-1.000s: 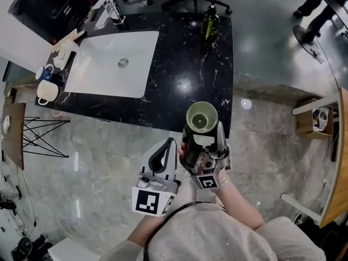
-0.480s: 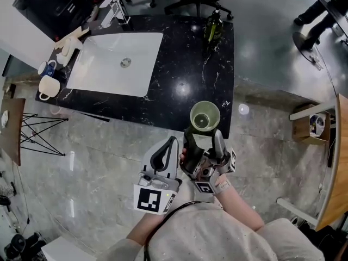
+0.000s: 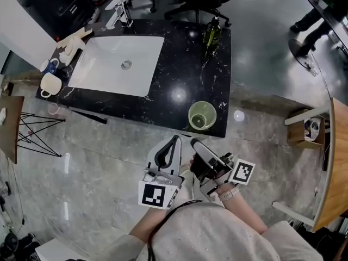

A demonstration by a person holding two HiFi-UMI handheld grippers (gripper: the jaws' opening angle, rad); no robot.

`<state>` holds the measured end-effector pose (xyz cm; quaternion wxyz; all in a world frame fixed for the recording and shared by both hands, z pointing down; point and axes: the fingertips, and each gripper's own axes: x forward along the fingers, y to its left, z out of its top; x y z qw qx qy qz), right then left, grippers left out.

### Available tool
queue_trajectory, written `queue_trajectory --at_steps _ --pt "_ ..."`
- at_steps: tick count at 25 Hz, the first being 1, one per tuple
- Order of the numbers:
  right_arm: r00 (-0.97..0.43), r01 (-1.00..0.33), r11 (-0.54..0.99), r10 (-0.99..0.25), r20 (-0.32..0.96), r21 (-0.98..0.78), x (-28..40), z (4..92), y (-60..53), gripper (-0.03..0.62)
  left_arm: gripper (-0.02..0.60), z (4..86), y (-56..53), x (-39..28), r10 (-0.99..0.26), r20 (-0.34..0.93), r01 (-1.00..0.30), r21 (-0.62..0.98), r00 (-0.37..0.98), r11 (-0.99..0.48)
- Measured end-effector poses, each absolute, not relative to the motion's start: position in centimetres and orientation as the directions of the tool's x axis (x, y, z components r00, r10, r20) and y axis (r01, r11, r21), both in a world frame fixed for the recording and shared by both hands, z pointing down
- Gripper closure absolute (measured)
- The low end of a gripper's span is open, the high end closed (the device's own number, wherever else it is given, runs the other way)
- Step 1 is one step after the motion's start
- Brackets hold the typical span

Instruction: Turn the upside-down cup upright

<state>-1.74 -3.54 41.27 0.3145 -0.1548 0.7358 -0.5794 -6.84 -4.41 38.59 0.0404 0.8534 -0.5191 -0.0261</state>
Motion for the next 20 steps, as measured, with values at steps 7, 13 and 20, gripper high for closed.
queue_trajectory --at_steps 7,13,20 --pt "-0.768 -0.387 0.52 -0.639 -0.046 -0.762 0.4 39.2 -3.3 0.586 0.575 39.0 -4.0 -4.5 -0.863 0.002 -0.859 0.094 0.506 -0.503" --pt "-0.696 -0.662 0.591 -0.713 0.086 -0.462 1.0 38.4 -2.9 0.588 0.575 38.7 -3.8 -2.7 -0.848 0.006 -0.844 0.105 0.53 -0.527" --pt "-0.592 -0.796 0.564 -0.801 0.09 -0.222 1.9 37.4 -3.0 0.588 0.575 38.3 -3.8 -1.9 -0.846 0.003 -0.838 0.132 0.534 -0.529"
